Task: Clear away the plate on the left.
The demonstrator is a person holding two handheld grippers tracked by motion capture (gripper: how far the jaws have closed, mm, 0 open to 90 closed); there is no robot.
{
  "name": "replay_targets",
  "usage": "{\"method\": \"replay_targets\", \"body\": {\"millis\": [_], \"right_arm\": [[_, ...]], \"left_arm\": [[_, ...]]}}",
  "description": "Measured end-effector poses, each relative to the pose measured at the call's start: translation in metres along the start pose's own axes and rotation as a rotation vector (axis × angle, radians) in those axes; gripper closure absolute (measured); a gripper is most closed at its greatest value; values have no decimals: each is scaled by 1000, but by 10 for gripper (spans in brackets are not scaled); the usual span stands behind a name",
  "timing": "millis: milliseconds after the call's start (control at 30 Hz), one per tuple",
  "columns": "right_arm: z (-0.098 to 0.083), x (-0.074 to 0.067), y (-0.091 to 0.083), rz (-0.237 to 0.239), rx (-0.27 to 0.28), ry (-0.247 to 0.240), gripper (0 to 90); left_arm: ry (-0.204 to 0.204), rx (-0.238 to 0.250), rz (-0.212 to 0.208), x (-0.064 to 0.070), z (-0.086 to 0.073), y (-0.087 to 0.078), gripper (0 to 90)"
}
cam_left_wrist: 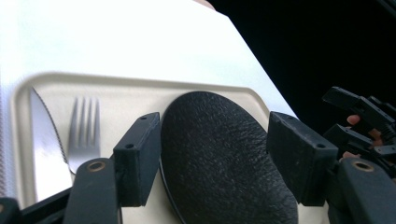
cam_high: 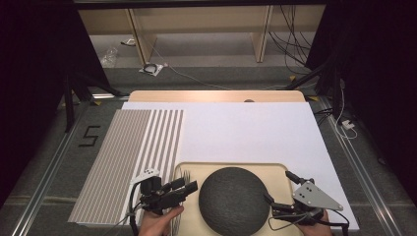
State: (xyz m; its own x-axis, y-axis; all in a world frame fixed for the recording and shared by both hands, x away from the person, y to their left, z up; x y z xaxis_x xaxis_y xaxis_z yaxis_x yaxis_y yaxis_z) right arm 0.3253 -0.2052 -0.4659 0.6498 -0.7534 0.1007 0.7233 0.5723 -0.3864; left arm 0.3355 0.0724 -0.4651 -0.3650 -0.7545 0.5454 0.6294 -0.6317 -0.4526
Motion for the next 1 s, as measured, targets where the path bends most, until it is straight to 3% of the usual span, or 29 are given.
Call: {"method": "replay_targets", "body": {"millis": [133, 300, 500, 733, 867, 1000], "right_arm": [[1, 0, 0, 8, 6, 11, 132], [1, -1, -1, 14, 10, 21, 133], [2, 0, -1, 20, 17, 33, 133], [2, 0, -1, 22, 19, 38, 132], [2, 1, -2, 21, 21, 42, 132], [2, 1, -2, 19, 24, 44, 132]], "left_arm": [[83, 13, 9, 0, 5, -2, 344], [143, 42, 15, -5, 12, -5, 339], [255, 95, 40, -6, 21, -12, 332], [319, 120, 12, -7, 26, -17, 296], [335, 131, -6, -8, 29, -20, 254], [343, 143, 5, -10, 30, -23, 195]]}}
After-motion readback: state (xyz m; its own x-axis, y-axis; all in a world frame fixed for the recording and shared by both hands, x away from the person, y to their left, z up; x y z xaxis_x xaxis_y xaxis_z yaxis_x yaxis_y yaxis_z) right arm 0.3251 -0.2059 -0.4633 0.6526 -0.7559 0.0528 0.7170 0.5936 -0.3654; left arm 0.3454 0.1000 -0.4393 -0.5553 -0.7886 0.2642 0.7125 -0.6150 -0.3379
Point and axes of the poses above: each handheld gripper's, and its own axes: y roughly forward along the jaws, z roughly out of its top, x roughly to its right, the point moved 9 cm from there along y, roughly forward along the jaws, and after that the axes turned 6 degrees about z, right-handed, at the moved point
